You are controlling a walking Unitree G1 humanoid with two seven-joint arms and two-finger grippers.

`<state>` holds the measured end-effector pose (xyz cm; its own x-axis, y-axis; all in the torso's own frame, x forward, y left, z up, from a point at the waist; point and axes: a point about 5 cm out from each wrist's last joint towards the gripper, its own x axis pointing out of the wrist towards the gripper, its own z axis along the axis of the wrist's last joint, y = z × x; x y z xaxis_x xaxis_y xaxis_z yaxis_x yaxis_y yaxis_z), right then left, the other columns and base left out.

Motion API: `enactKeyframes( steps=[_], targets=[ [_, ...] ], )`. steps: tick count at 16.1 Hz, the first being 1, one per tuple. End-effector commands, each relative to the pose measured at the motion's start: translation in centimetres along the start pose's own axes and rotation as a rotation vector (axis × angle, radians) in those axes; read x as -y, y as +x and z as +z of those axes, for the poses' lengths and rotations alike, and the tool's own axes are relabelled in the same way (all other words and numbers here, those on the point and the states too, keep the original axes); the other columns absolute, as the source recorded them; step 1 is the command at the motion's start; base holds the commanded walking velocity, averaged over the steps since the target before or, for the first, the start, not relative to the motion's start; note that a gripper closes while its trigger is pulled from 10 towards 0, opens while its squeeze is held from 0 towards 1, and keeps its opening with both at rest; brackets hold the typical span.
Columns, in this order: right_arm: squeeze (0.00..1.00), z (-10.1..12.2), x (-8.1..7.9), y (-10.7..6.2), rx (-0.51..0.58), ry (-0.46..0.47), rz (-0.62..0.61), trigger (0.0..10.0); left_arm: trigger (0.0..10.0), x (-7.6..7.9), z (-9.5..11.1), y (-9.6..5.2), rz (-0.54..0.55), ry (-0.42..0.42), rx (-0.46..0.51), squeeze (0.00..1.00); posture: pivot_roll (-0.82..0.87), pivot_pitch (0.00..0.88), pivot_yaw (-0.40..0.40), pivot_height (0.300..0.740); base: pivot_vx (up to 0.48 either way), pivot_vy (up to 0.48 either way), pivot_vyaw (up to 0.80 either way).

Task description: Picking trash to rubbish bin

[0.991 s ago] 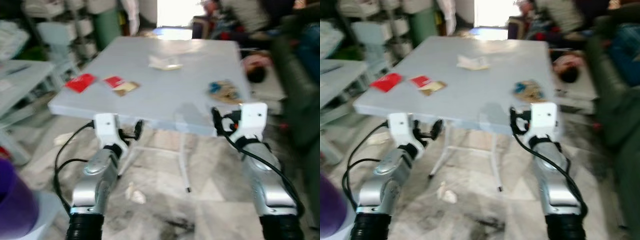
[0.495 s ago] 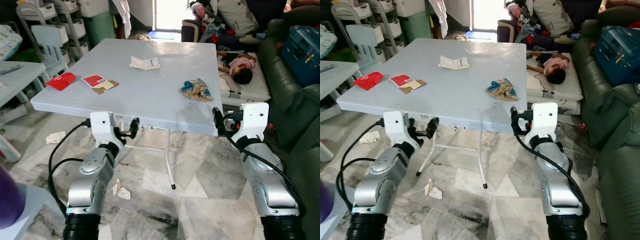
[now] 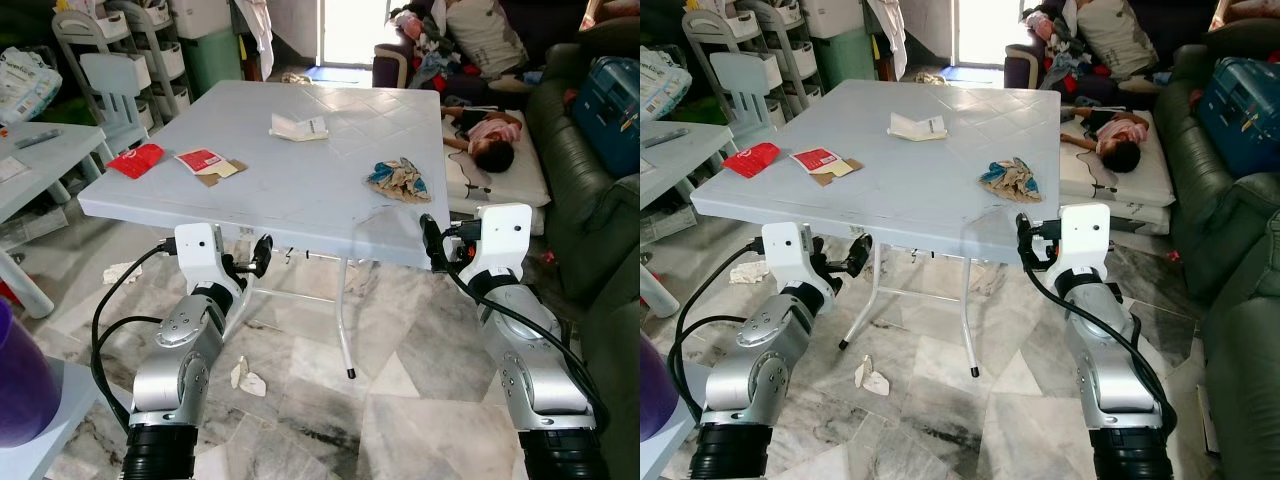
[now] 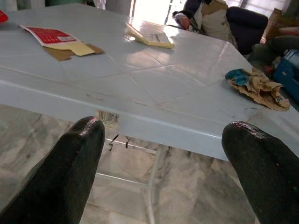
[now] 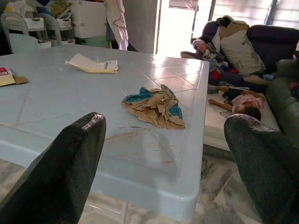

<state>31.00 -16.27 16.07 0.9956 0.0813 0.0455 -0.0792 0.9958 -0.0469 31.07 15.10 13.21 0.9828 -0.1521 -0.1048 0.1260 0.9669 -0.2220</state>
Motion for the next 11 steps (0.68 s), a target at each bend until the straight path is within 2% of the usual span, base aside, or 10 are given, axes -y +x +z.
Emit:
enactKeyframes(
  steps=[1,3,11],
  targets=[
    [0.00,1.01,0.08,0.22,0.030,-0.005,-0.001,10.0,10.0,0.08,0.52,0.33,-0.005,0.010,0.011,0.00,0.03,0.014,-0.002,0.740,0.000,0.000,0.00],
    [0.00,1.09,0.17,0.27,0.032,-0.008,-0.002,10.0,10.0,0.08,0.54,0.44,-0.005,0.008,0.012,0.00,0.03,0.014,-0.002,0.740,0.000,0.000,0.00],
    [0.00,1.09,0.57,0.15,0.032,-0.012,-0.017,10.0,10.0,0.21,0.43,0.60,-0.011,0.004,0.009,0.00,0.02,0.012,0.000,0.740,0.000,-0.316,0.00]
  ],
)
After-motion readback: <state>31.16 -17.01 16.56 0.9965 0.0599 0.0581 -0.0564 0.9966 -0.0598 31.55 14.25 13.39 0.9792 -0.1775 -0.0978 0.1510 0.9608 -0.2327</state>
